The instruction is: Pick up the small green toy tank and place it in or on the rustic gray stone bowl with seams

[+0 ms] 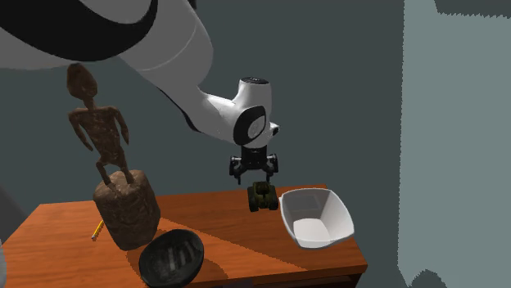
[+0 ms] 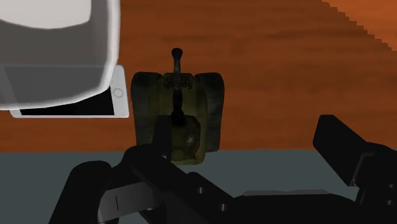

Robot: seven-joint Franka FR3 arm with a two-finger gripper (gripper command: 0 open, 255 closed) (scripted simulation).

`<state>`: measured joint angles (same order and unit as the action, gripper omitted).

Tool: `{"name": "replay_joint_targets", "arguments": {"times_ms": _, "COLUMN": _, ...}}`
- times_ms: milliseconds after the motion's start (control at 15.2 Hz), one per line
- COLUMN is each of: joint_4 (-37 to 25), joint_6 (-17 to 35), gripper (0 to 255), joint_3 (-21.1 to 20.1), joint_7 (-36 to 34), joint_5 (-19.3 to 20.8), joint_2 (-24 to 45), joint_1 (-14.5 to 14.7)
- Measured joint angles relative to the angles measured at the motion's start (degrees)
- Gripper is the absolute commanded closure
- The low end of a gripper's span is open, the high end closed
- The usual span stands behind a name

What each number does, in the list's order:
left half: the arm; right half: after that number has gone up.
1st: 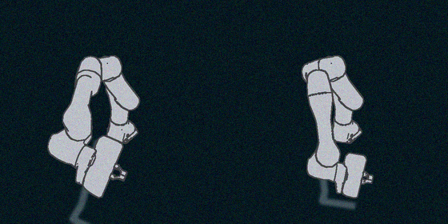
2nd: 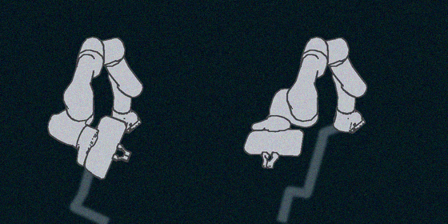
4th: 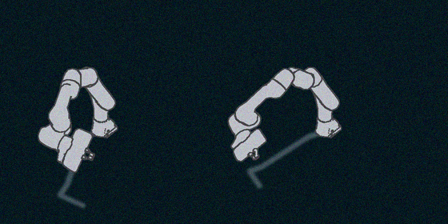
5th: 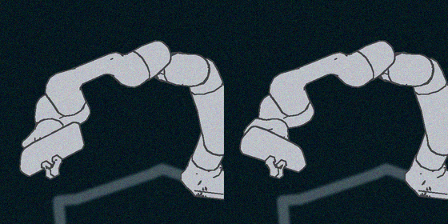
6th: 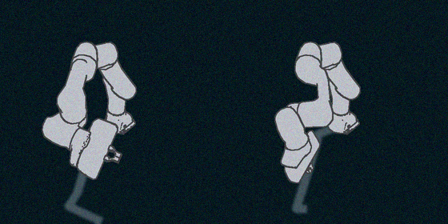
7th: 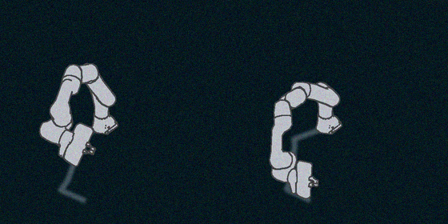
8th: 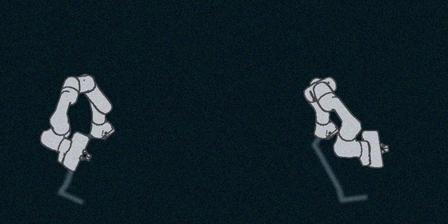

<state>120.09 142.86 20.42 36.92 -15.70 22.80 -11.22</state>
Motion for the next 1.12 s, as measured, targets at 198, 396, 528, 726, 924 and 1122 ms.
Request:
{"name": "replay_joint_targets", "arguments": {"times_ms": 198, "joint_4": -5.4, "joint_6": 1.0, "gripper": 0, "joint_3": -1.6, "joint_7": 2.2, "joint_5": -2.6, "joint_2": 6.9, "joint_1": -2.6}}
{"name": "replay_joint_targets", "arguments": {"times_ms": 396, "joint_4": -10.4, "joint_6": 1.4, "gripper": 0, "joint_3": -2.7, "joint_7": 3.9, "joint_5": -4.1, "joint_2": 12.5, "joint_1": -5.0}}
{"name": "replay_joint_targets", "arguments": {"times_ms": 528, "joint_4": -11.6, "joint_6": 2.0, "gripper": 0, "joint_3": -3.3, "joint_7": 4.4, "joint_5": -4.6, "joint_2": 14.3, "joint_1": -5.7}}
{"name": "replay_joint_targets", "arguments": {"times_ms": 726, "joint_4": -12.5, "joint_6": 3.1, "gripper": 0, "joint_3": -4.0, "joint_7": 4.8, "joint_5": -5.3, "joint_2": 16.4, "joint_1": -6.2}}
{"name": "replay_joint_targets", "arguments": {"times_ms": 924, "joint_4": -13.3, "joint_6": 4.3, "gripper": 0, "joint_3": -4.7, "joint_7": 5.3, "joint_5": -6.0, "joint_2": 18.3, "joint_1": -6.8}}
{"name": "replay_joint_targets", "arguments": {"times_ms": 1122, "joint_4": -13.2, "joint_6": 4.7, "gripper": 0, "joint_3": -4.8, "joint_7": 5.3, "joint_5": -6.1, "joint_2": 18.6, "joint_1": -6.8}}
